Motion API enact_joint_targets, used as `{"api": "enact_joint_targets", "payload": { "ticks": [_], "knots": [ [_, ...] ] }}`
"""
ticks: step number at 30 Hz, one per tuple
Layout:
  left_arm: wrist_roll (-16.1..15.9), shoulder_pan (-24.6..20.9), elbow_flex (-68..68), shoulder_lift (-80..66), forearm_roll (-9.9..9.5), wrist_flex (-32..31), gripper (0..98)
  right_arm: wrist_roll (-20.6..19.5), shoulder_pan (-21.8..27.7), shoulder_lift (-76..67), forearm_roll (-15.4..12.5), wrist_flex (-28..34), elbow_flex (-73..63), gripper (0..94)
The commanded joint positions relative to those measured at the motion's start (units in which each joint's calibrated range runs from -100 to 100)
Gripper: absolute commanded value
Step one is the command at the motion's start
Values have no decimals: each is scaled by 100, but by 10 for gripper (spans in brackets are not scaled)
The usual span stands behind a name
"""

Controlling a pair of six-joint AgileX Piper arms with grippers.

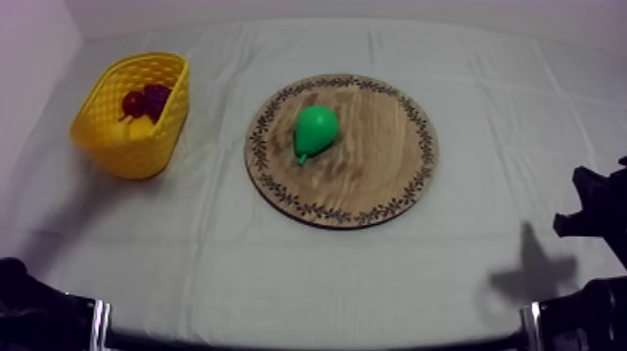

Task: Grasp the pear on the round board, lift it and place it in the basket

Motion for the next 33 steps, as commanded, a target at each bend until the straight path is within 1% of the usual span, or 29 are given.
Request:
{"api": "enact_joint_targets", "payload": {
  "ticks": [1,8,13,16,19,20,22,23,25,27,28,30,33],
  "knots": [
    [194,166,97,225,-2,0,0,1,1,-5,2,-9,5,5],
    [472,501,471,805,-20,-40,0,-2,1,-5,2,-9,5,5],
    [617,726,799,1125,-42,-215,0,0,1,-5,2,-9,5,5],
    [678,788,918,1302,-30,-354,0,1,1,-5,2,-9,5,5],
    [674,813,885,1471,-19,-408,3,1,1,-5,2,-9,5,5],
    [660,817,851,1521,-17,-416,31,1,1,-5,2,-9,5,5],
    [644,820,750,1617,-11,-377,148,-2,1,-5,2,-9,5,5],
    [624,820,690,1657,3,-334,227,-2,1,-5,2,-9,5,5],
    [554,816,591,1728,50,-221,425,-1,1,-5,2,-9,5,5],
    [514,810,512,1785,94,-86,577,0,1,-5,2,-9,5,5],
    [511,809,483,1808,107,-31,633,0,1,-5,2,-9,5,5],
    [534,813,445,1850,116,68,716,1,1,-5,2,-9,5,5],
    [595,835,411,1897,94,180,794,1,1,-5,2,-9,5,5]
  ]
}}
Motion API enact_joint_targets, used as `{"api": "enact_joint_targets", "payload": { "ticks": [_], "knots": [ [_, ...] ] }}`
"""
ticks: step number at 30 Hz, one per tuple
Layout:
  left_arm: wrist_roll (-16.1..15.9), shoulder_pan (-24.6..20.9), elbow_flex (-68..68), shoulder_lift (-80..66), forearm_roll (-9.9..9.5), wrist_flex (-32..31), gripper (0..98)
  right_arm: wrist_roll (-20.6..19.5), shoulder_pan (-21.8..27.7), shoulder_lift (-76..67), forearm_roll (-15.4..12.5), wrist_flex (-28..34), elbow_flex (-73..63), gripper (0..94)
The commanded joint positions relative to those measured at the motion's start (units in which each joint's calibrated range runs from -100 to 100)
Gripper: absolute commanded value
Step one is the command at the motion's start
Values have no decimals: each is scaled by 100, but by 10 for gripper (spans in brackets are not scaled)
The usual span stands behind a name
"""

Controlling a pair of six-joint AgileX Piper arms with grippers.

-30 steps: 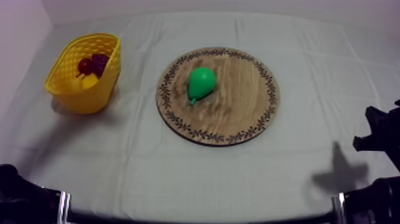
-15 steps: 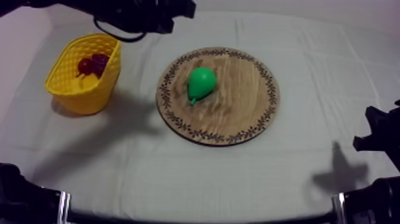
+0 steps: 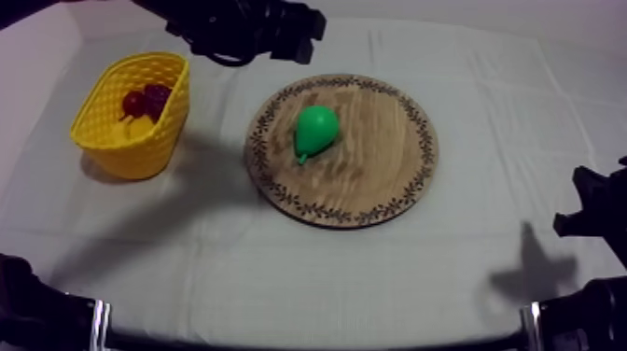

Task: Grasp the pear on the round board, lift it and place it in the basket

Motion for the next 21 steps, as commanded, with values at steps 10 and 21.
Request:
{"api": "enact_joint_targets", "payload": {
  "ticks": [10,21],
  "knots": [
    [166,25,-155,190,-70,121,939,1,1,-5,2,9,5,5],
    [48,-5,-127,945,110,84,944,1,1,-5,2,9,5,5]
  ]
}}
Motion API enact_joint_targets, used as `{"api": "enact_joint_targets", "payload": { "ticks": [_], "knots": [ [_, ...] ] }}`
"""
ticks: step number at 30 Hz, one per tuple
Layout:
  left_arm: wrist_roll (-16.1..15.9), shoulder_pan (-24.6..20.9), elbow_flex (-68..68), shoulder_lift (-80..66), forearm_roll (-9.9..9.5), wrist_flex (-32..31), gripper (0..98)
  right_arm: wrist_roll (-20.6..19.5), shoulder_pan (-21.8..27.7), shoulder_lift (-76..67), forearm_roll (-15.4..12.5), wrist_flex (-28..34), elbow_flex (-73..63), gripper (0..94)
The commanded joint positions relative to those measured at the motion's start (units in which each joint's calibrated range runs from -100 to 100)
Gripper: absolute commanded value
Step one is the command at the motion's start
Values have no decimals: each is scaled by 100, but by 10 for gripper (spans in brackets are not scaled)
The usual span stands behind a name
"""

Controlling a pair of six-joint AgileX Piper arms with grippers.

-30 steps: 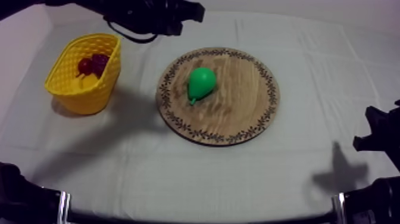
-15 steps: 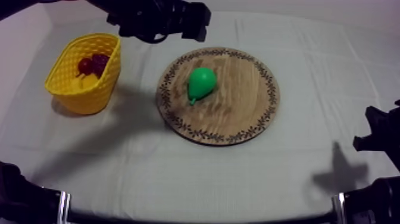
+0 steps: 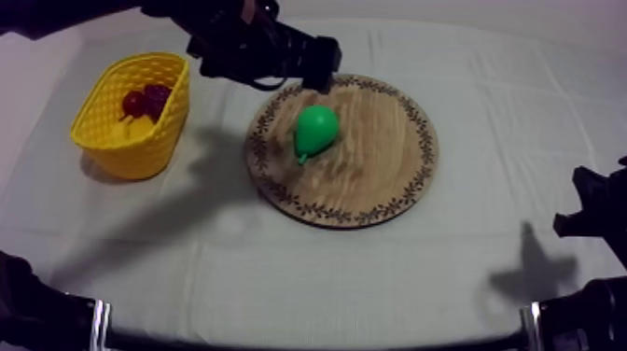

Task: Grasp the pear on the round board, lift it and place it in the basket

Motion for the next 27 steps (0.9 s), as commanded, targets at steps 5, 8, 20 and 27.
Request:
{"api": "enact_joint_targets", "payload": {
  "ticks": [5,8,20,27],
  "knots": [
    [56,-41,-145,732,12,-102,946,1,1,-5,2,-1,5,5],
    [109,-98,-391,1151,26,-145,944,1,1,-5,2,-1,5,5],
    [237,-203,-1359,2668,-35,-164,942,1,1,-5,2,-1,5,5],
    [244,-217,-1923,3311,-22,45,940,1,1,-5,2,-1,5,5]
  ]
}}
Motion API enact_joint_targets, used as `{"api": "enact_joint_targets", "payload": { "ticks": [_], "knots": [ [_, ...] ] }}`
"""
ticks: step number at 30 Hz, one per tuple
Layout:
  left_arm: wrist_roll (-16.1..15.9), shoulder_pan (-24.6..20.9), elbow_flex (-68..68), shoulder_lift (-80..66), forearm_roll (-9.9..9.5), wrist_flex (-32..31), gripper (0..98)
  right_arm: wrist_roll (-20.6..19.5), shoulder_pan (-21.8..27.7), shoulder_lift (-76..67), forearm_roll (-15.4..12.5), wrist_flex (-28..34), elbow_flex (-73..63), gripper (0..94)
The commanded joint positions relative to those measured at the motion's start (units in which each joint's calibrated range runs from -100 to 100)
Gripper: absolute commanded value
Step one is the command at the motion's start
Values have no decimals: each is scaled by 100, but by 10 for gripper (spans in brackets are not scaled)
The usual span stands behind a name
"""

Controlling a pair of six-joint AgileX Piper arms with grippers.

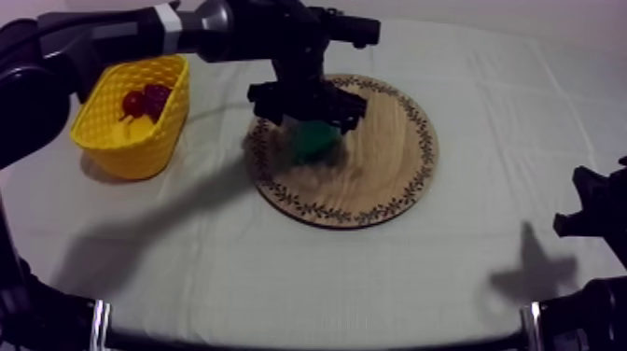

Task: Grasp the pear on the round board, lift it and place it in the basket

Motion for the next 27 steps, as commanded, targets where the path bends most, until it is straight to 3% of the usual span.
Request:
{"api": "enact_joint_targets", "payload": {
  "ticks": [1,7,11,23,27],
  "knots": [
    [-6,-10,-158,199,6,51,938,1,1,-5,2,-4,5,5],
    [-40,-66,-546,553,41,188,921,1,1,-5,2,-4,5,5],
    [-69,-116,-684,696,49,225,859,1,1,-5,2,-4,5,5],
    [-370,-159,-767,745,46,207,395,1,1,-5,2,-4,5,5],
    [-439,-176,-756,621,5,307,334,1,1,-5,2,-4,5,5]
  ]
}}
